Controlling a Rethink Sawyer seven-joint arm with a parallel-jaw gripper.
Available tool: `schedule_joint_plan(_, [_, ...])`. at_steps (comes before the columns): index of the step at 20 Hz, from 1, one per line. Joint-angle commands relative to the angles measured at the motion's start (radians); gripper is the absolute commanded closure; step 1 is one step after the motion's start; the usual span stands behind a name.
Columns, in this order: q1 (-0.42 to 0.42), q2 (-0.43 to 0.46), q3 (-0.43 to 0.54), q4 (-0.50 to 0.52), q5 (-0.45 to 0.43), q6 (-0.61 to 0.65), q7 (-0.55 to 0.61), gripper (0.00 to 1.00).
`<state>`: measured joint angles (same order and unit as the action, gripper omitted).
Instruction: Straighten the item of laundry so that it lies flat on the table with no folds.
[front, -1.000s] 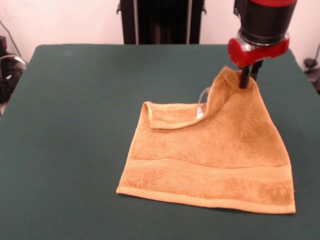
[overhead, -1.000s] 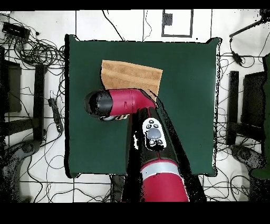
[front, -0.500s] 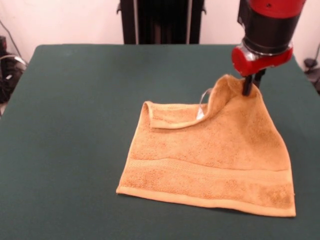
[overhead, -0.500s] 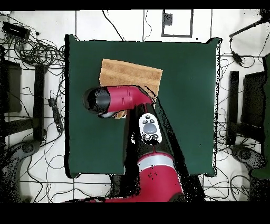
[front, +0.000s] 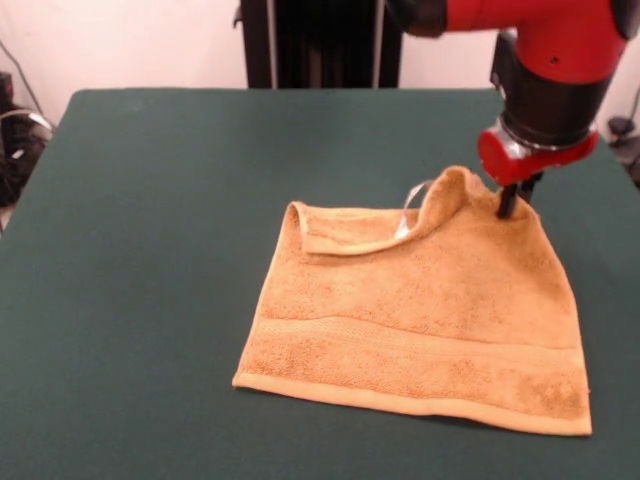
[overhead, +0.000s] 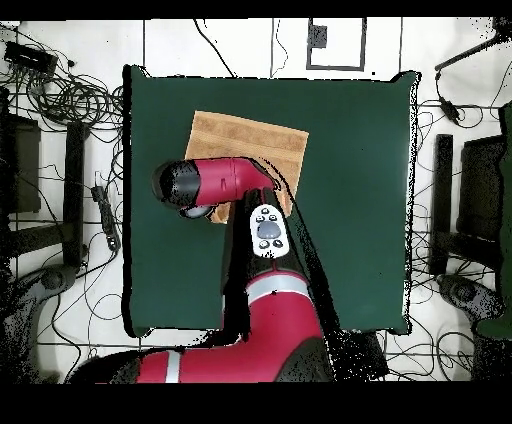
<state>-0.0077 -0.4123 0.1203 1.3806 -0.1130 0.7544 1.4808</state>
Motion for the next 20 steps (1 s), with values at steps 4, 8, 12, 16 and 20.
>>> schedule_joint_plan(4, [0.092, 0.042, -0.015, -0.036, 0.101, 0.121, 0.318, 1.00])
schedule_joint_plan(8, [0.100, 0.030, -0.057, -0.007, 0.104, 0.087, 0.327, 1.00])
schedule_joint_plan(12, [0.076, 0.043, -0.053, 0.043, 0.150, 0.014, 0.344, 1.00])
schedule_joint_plan(16, [0.073, 0.060, -0.081, -0.005, 0.170, 0.041, 0.349, 1.00])
schedule_joint_plan(20, [0.070, 0.061, -0.097, 0.004, 0.192, 0.023, 0.344, 1.00])
